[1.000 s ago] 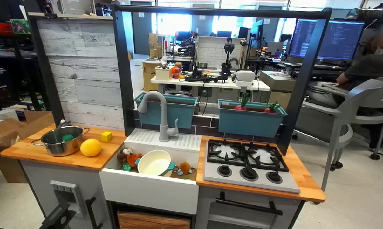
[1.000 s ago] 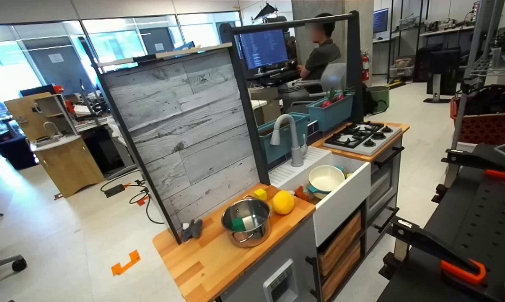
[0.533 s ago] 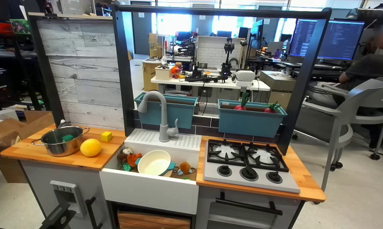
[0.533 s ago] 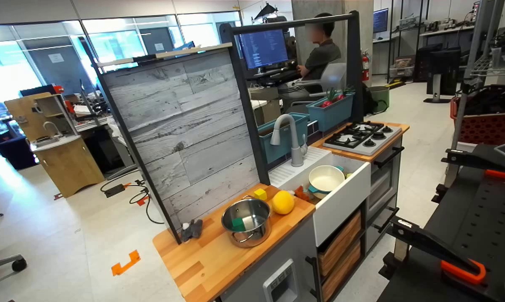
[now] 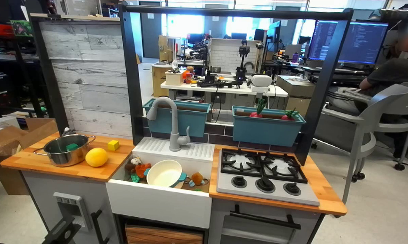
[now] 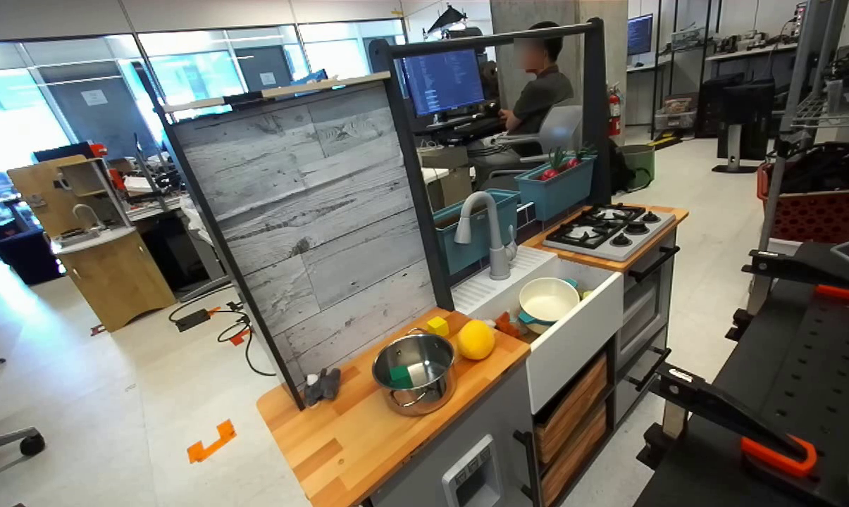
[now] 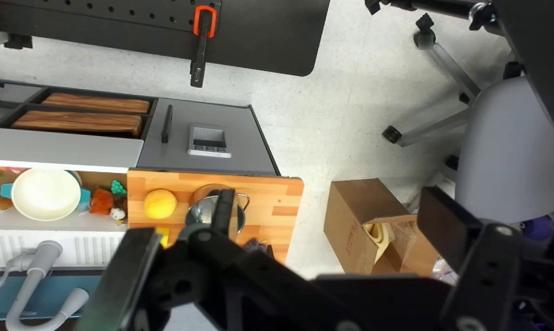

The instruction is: Put the orange plush toy in the pot

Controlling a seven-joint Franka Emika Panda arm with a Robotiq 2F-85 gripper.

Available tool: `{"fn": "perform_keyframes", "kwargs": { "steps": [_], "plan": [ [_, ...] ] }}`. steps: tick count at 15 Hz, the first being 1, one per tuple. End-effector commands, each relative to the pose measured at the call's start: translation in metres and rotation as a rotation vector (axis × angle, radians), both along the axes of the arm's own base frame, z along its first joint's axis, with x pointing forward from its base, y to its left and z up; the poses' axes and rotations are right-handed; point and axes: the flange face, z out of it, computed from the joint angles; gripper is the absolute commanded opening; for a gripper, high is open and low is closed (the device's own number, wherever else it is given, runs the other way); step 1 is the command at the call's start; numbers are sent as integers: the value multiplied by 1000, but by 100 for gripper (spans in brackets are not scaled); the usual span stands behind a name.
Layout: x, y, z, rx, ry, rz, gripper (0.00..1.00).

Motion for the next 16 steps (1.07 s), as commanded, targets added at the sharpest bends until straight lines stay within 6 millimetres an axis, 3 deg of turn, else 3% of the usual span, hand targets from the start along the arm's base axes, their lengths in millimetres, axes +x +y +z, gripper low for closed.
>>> {"fn": "perform_keyframes", "kwargs": {
  "steps": [1,11,16],
  "plan": [
    [0,0,1,0,1,0,100],
    [2,-1,0,-4,-5,-1,100],
    [29,-24,-21,-28,-19,-23,100]
  ]
}}
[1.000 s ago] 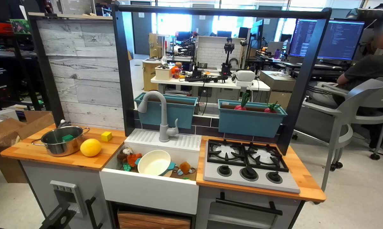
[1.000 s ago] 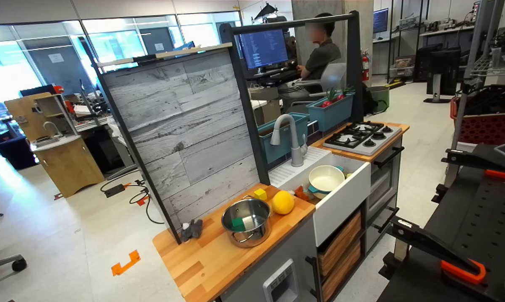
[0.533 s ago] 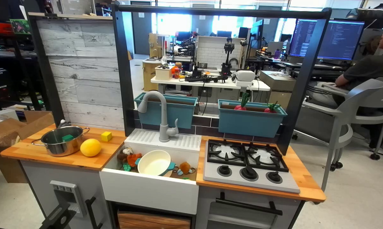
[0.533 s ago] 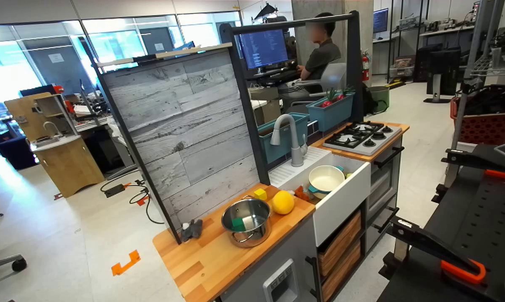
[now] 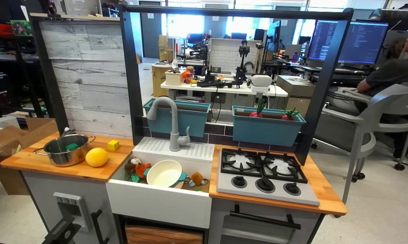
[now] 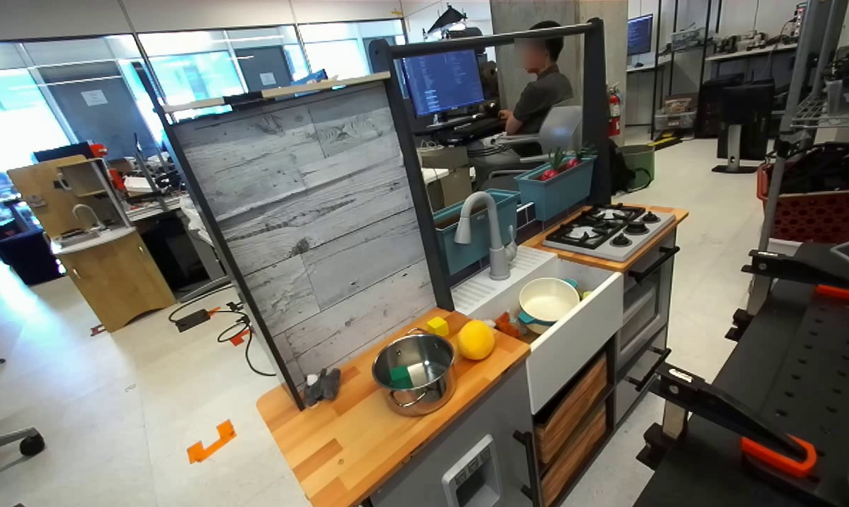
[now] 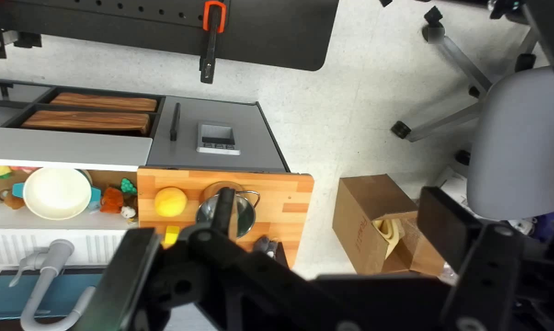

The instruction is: Put the orange plush toy in the pot

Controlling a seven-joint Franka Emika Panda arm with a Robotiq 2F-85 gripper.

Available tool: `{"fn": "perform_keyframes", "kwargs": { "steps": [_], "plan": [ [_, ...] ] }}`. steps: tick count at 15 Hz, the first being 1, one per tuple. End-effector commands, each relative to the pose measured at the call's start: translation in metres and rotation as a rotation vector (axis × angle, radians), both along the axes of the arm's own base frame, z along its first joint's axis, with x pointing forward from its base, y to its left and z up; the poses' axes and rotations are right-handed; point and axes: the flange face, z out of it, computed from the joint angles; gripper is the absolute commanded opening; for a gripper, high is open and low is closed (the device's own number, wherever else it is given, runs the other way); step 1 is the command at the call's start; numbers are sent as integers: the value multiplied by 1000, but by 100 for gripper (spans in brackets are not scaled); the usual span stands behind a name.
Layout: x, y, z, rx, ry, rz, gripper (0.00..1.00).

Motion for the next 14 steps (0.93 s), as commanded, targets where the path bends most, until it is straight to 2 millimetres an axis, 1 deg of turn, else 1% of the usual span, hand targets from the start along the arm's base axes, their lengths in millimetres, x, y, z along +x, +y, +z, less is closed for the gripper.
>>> {"fn": "perform_keyframes", "kwargs": {
  "steps": [1,4,8,10,12,14],
  "plan": [
    [32,-23,-24,-29,-12,-4,100],
    [68,-49,-54,-49,-12,0,100],
    [123,-87,-92,-42,15,-1,100],
    [150,-101,-109,-22,37,9,100],
    [178,-109,-122,1,58,25,100],
    [205,-113,-138,27,88,45,100]
  ]
}}
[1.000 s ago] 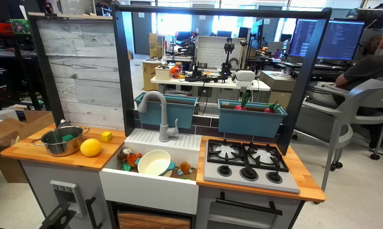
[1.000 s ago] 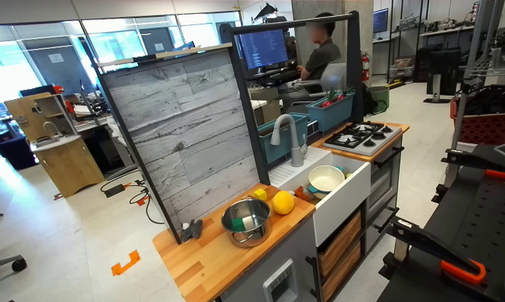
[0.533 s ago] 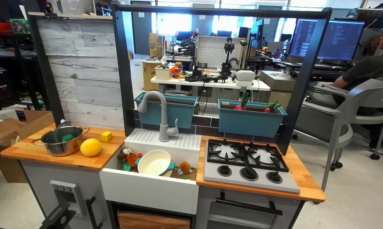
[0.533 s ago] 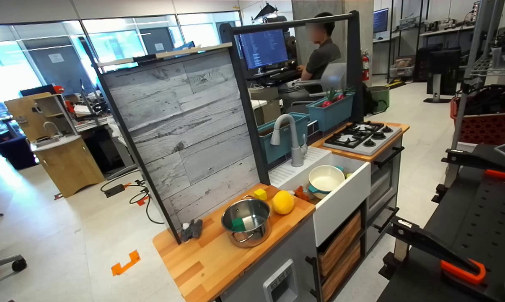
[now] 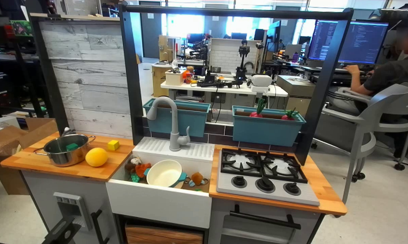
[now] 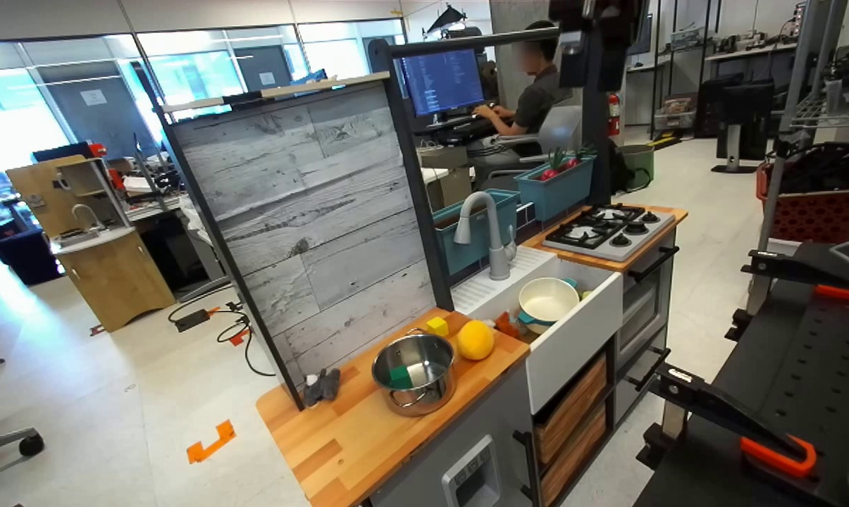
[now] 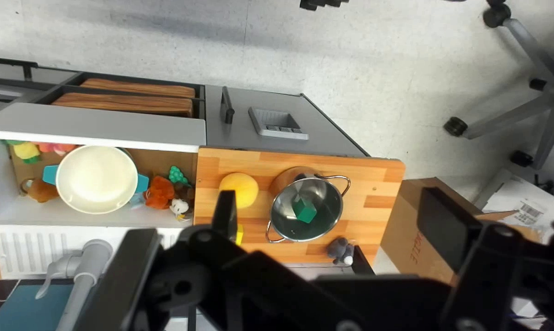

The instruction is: Put the orange plush toy in the pot

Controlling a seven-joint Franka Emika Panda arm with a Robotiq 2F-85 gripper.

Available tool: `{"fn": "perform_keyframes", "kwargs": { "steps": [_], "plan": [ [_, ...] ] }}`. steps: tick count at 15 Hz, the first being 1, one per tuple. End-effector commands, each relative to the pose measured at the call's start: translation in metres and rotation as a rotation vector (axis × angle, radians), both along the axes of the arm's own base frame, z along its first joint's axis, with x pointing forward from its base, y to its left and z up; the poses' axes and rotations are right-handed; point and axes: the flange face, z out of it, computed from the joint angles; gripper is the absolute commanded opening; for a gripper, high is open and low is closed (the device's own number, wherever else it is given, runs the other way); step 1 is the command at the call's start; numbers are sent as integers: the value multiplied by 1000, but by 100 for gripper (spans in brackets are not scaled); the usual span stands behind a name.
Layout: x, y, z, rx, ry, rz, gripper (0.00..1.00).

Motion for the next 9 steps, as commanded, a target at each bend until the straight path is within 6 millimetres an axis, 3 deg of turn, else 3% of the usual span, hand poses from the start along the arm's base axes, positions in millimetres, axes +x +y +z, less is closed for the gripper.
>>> {"fn": "perform_keyframes", "kwargs": {
  "steps": [1,9],
  "plan": [
    [60,-3,-26,51,43,40,100],
    [143,-2,-85,72,119,40,100]
  ]
}}
